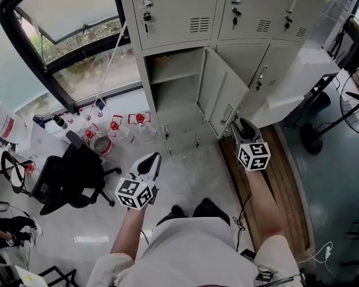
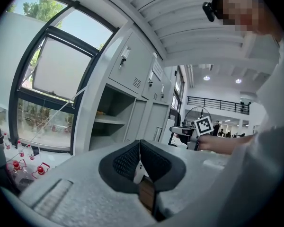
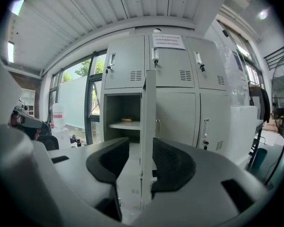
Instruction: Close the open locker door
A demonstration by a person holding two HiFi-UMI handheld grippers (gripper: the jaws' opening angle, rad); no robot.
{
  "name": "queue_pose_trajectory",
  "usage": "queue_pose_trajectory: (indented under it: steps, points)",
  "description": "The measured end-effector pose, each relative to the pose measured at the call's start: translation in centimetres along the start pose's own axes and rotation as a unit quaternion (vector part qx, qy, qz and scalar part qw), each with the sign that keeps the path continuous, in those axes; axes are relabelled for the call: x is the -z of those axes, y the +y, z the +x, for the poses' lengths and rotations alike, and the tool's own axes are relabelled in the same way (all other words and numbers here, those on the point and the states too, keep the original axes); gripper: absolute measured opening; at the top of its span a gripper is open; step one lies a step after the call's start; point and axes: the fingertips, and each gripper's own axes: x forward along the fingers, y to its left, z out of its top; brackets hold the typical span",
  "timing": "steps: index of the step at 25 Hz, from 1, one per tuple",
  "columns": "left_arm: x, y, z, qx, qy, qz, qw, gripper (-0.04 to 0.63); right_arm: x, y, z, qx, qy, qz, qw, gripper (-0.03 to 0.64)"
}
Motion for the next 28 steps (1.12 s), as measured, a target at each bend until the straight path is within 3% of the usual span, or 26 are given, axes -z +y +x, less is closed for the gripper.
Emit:
queue_pose_trajectory:
  steps: [6,10,18,28]
  points:
    - [0.1,0.1,2.8,0.0,0.003,-0.003,1.0,0.015,0.2,-2.2,0.9,-0.012,0.007,-0.012,1.0,0.144]
    - [-0.3,0.3,4.6,-0.012,-0.004,-0.011,0.9999,0.015,-0.1,-3.0,2.3,-0.049,0.009,-0.019,0.999,0.144]
    - [-1.0,1.2,6.9,-0.035,-0.008,-0.013,0.9993,0.015,-0.2,-2.0,3.4,-0.134,0.0,-0.026,0.991,0.141]
    - [-1.2,2.8,7.1,-0.055,-0.009,-0.018,0.9983,0.015,-1.0,2.1,4.5,-0.177,-0.012,-0.048,0.983,0.112]
